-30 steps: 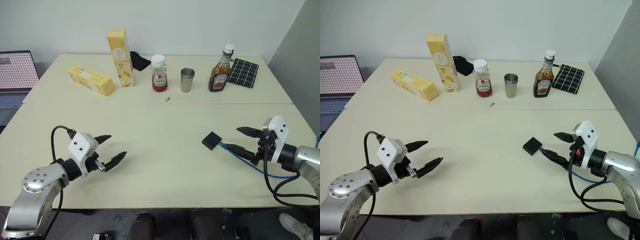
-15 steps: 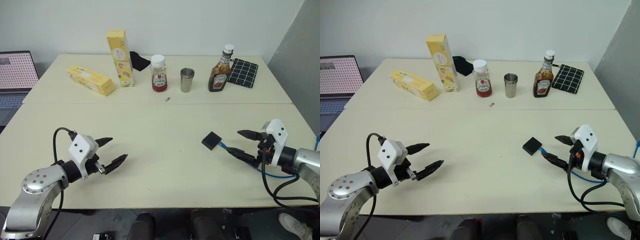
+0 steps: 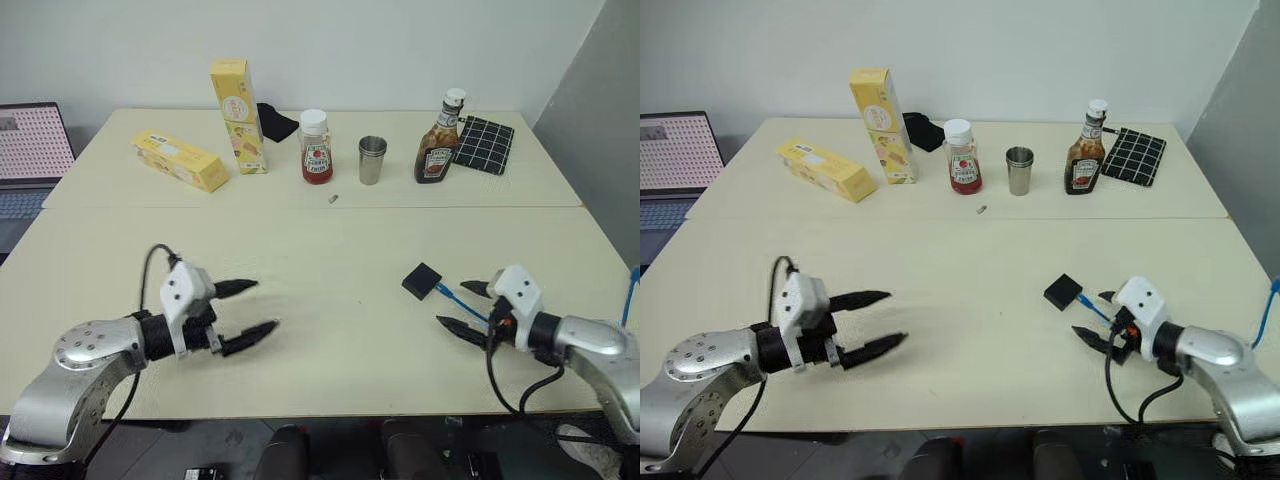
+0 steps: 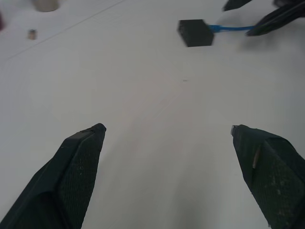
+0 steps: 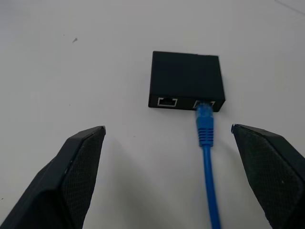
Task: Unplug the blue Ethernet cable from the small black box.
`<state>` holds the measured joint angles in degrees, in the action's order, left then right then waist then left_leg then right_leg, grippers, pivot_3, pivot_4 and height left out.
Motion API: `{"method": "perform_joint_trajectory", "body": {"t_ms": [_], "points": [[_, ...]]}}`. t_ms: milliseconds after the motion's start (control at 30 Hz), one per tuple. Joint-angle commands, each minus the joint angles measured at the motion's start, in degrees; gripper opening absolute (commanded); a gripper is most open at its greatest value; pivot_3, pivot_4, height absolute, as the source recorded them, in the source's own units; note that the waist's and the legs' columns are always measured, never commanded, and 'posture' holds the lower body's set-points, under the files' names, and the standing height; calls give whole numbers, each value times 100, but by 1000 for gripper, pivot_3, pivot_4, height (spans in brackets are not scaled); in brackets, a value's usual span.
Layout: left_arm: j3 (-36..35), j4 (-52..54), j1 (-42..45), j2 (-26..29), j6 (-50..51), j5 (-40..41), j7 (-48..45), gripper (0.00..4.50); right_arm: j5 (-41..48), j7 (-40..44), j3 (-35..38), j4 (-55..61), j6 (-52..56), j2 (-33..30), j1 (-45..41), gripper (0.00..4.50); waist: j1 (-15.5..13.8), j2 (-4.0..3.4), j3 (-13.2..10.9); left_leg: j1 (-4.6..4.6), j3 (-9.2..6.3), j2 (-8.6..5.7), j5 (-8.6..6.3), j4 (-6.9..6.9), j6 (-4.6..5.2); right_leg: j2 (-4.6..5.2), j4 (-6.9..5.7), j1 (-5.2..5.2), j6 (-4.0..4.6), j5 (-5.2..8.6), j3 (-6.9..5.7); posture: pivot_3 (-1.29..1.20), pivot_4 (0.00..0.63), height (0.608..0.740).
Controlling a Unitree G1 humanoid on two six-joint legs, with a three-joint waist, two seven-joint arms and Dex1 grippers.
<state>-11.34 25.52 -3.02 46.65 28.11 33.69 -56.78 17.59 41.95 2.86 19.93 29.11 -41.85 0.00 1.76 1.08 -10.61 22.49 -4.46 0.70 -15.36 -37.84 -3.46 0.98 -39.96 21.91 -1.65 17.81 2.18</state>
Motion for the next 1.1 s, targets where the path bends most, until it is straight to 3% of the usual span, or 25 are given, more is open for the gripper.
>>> {"method": "perform_joint_trajectory", "body": {"t_ms": [33,267,367,867,1100], "points": [[132,280,287,333,155,265,-439,4500,-286,-272,-35,-336,-228,151,-242,4487,0,1,-1,0,0,-2,0,-2,0,-3,0,0,0,0,0,0,150,740],[325,276,456,380,145,246,-590,4500,-132,-195,5,-836,-37,361,-669,4487,9,-1,-2,-1,3,-1,0,0,0,-5,1,1,0,0,4,0,150,740],[384,257,476,335,110,200,-552,4500,-154,-60,-46,-1044,-67,352,-818,4012,6,-2,-2,-2,2,0,0,0,0,-6,-1,1,1,0,3,0,150,740],[447,-62,448,86,-69,42,-379,4500,-776,587,-524,-1245,-835,-172,-1173,279,4,-2,-2,-1,2,-1,0,-1,0,-2,0,1,0,0,3,0,150,740],[272,-483,720,-312,375,413,58,4500,-1385,703,-803,-1305,-2037,-254,-1822,117,8,-2,-2,0,4,-1,0,-1,0,-5,-2,6,0,0,2,0,150,740]]}}
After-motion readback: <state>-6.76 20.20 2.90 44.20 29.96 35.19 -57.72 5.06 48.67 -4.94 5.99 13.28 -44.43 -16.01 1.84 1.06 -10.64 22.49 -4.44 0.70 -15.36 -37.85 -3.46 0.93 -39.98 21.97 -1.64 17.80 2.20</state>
